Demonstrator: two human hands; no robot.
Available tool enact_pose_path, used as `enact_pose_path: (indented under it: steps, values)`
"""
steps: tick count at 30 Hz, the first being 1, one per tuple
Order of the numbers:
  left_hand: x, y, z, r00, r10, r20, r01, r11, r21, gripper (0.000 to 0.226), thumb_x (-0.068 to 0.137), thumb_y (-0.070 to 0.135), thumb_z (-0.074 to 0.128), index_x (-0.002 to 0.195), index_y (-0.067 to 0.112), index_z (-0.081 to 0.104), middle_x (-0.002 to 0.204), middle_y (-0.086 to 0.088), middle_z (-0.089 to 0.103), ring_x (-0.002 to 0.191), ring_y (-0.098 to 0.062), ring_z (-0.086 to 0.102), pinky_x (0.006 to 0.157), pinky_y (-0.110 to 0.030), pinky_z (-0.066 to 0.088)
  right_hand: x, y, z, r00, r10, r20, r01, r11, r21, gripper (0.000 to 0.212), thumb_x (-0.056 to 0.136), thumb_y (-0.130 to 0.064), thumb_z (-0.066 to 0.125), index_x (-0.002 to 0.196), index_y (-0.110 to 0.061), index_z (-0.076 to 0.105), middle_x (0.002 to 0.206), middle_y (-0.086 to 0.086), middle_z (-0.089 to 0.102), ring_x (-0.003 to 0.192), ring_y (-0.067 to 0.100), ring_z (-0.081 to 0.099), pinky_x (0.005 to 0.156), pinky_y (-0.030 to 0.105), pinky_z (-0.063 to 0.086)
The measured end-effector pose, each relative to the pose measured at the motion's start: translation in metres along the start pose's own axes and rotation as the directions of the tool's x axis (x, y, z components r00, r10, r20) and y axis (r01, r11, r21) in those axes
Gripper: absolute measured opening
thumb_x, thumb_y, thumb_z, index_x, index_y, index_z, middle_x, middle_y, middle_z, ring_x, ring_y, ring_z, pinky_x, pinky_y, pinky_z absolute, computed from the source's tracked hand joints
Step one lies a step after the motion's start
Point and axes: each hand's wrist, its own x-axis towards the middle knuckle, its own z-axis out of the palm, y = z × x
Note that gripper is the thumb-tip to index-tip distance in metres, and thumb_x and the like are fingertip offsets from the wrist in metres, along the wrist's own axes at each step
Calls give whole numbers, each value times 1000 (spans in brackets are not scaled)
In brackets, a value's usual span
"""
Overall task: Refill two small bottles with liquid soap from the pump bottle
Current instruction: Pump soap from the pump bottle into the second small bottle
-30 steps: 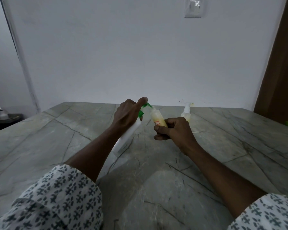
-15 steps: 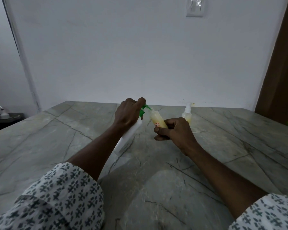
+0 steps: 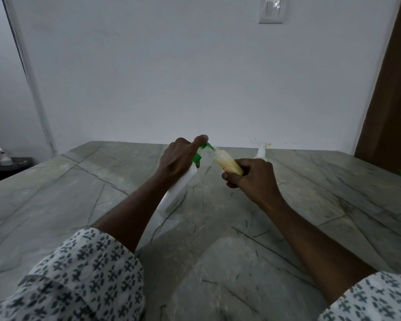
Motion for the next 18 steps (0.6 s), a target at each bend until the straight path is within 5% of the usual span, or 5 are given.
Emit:
enact_pose_path:
  steps: [8,13,18]
  values:
    - [0,0,1,999,36,-26,-34,998,45,54,83,49,33,66,13,69,62,-1,71,78,-26,64,86,-45,51,0,2,0,1000,-12,-20,11,999,-36,37,72,-20,84,106,-9,74,81,9,74,63,19,72,71,45,61]
    - [1,-9,1,990,138,-11,-136,983,124,33,87,40,24,76,23,51,69,2,71,80,-29,59,83,-48,50,-1,0,1,1000,-4,-9,4,999,-37,35,72,-19,83,104,-8,74,80,8,74,61,17,72,69,45,61]
    - [3,-7,1,997,70,-23,-68,996,57,66,86,62,27,69,14,70,60,1,70,74,-23,62,84,-42,49,-1,-3,-1,1000,12,-11,-12,1000,3,35,73,-16,83,105,-5,73,78,5,72,58,13,72,67,38,62]
